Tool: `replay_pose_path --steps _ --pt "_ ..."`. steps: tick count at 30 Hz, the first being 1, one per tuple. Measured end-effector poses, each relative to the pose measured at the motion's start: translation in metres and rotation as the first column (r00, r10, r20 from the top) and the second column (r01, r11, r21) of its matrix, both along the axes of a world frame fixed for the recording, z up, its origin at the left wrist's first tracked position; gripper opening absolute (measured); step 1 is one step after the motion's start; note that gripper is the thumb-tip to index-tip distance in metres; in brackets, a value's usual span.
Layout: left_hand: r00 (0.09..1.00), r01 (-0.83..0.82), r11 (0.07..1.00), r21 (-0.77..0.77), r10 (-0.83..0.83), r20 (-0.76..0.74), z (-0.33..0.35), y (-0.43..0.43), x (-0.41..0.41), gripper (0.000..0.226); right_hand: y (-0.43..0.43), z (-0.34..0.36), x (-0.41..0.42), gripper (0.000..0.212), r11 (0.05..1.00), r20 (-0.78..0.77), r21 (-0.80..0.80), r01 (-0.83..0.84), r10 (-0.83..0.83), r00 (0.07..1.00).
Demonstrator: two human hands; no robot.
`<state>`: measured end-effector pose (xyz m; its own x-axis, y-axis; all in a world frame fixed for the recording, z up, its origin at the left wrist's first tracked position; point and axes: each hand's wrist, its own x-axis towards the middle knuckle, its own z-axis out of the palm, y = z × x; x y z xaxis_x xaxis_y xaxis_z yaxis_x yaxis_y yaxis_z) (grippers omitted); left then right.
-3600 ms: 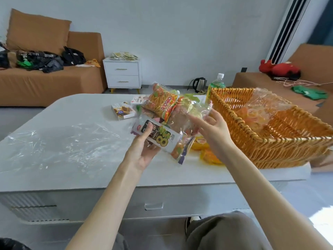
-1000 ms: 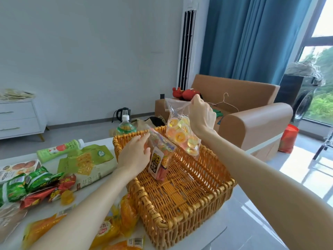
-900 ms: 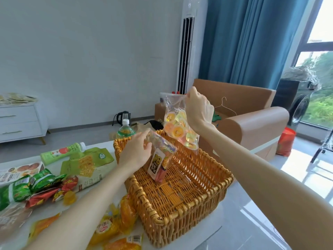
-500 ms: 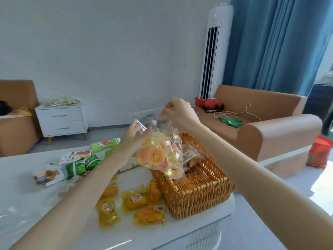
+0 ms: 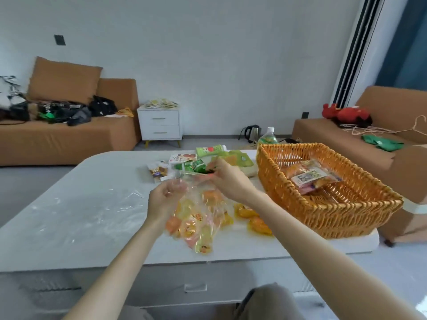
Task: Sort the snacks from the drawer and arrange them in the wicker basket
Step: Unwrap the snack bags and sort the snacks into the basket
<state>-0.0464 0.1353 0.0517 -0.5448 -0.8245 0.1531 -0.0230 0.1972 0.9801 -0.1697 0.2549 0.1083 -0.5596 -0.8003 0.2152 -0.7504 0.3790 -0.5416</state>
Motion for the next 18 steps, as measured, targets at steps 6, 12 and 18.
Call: replay_pose_path --steps 6,12,18 --pt "0.991 -0.133 0.986 0.097 0.131 0.027 -0.028 -0.025 0.016 0.014 -0.022 -0.046 0.029 0.046 0.986 -0.232 0.044 -0.163 0.169 0.958" --pt "0.994 -0.106 0.994 -0.028 0.106 -0.003 -0.029 -0.047 0.007 0.038 -0.042 -0.081 0.026 0.037 0.988 -0.442 -0.055 -0.147 0.108 0.89" --pt "0.996 -0.087 0.996 0.017 0.087 -0.016 -0.031 -0.065 -0.015 0.027 -0.052 -0.067 0.002 0.02 0.967 -0.195 -0.256 -0.011 -0.041 0.98"
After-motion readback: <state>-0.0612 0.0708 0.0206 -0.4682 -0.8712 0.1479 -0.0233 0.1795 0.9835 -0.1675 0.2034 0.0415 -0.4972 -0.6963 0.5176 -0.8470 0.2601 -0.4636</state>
